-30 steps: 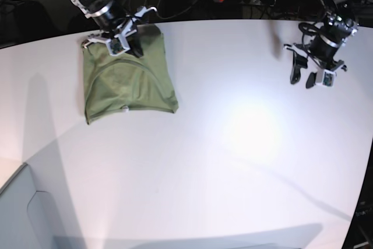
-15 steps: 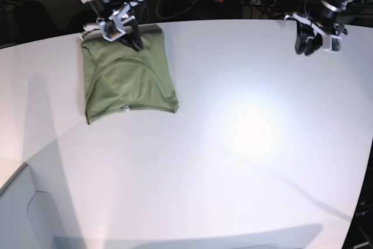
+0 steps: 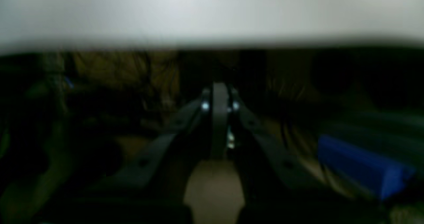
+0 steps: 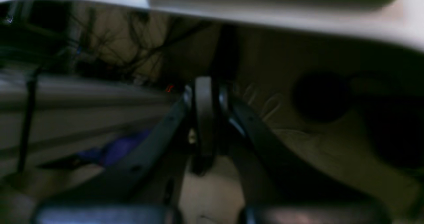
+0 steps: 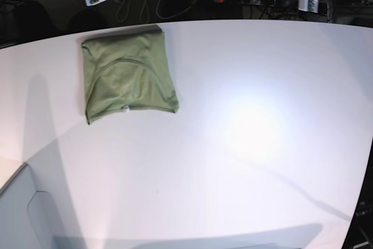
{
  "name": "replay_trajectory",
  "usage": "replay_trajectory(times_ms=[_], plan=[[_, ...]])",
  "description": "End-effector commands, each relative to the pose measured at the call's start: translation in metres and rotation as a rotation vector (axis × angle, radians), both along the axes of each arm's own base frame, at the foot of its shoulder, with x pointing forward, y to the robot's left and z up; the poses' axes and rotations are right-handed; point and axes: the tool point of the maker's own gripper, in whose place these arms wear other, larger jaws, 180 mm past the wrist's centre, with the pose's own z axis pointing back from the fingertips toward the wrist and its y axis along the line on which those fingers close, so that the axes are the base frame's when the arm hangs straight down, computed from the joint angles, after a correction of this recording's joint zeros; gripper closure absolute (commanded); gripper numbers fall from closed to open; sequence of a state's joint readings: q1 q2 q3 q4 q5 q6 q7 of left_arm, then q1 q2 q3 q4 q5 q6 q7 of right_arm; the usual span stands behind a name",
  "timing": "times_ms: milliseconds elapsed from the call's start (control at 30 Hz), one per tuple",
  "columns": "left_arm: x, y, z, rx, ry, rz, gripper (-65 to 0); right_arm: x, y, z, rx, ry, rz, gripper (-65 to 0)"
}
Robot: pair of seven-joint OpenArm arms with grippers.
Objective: Fold the T-shirt properly
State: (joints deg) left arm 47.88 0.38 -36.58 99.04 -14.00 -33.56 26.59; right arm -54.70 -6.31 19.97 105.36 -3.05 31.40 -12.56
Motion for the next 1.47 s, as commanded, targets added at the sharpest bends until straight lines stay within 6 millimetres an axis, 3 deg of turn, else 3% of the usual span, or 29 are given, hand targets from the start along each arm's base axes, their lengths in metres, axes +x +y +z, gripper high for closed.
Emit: replay_trajectory(times_ms=[0,167,300,533,700,833,900,1067,1300,1433], plan=[[-0.014,0.002,-0.006,-0.004,0.033,0.017,0.0,-0.01,0.002,-0.007,0.018,0.027,0.005,-0.1],[-0.047,0.002,-0.056,-0.074,0.163,0.098,0.0,-0.038,0.008,-0.065,0.086,0.166,0.062,-0.1],[-0.053,0.004,-0.096,-0.122,0.166,0.156,0.0,-0.048,0.018,-0.11,0.18,0.2,-0.005,-0.1],[-0.056,-0.013,-0.16,-0.187,0.243,0.137,0.0,-0.048,0.027,-0.159,0.241,0.228,-0.104,-0.1],[-0.044,-0.014,-0.182,-0.227,0.264,0.215,0.0,-0.042,0.0,-0.196,0.074,0.229,-0.213,-0.1],[-0.046,0.012,-0.195,-0.07,0.315,0.283,0.0,-0.058,-0.018,-0.22,-0.127,0.304,-0.199,-0.1],[-0.048,0.009,-0.2,-0.02,0.342,0.231,0.0,-0.062,-0.031,-0.227,-0.245,0.324,-0.187,-0.1],[-0.035,-0.014,-0.205,-0.029,0.353,0.108,0.0,-0.066,-0.042,-0.23,-0.454,0.334,-0.19,-0.1],[-0.033,-0.022,-0.207,-0.037,0.353,0.096,0.0,-0.064,-0.014,-0.229,-0.439,0.325,-0.18,-0.1],[-0.032,-0.02,-0.207,-0.034,0.352,0.092,0.0,-0.065,-0.011,-0.23,-0.432,0.332,-0.18,-0.1]])
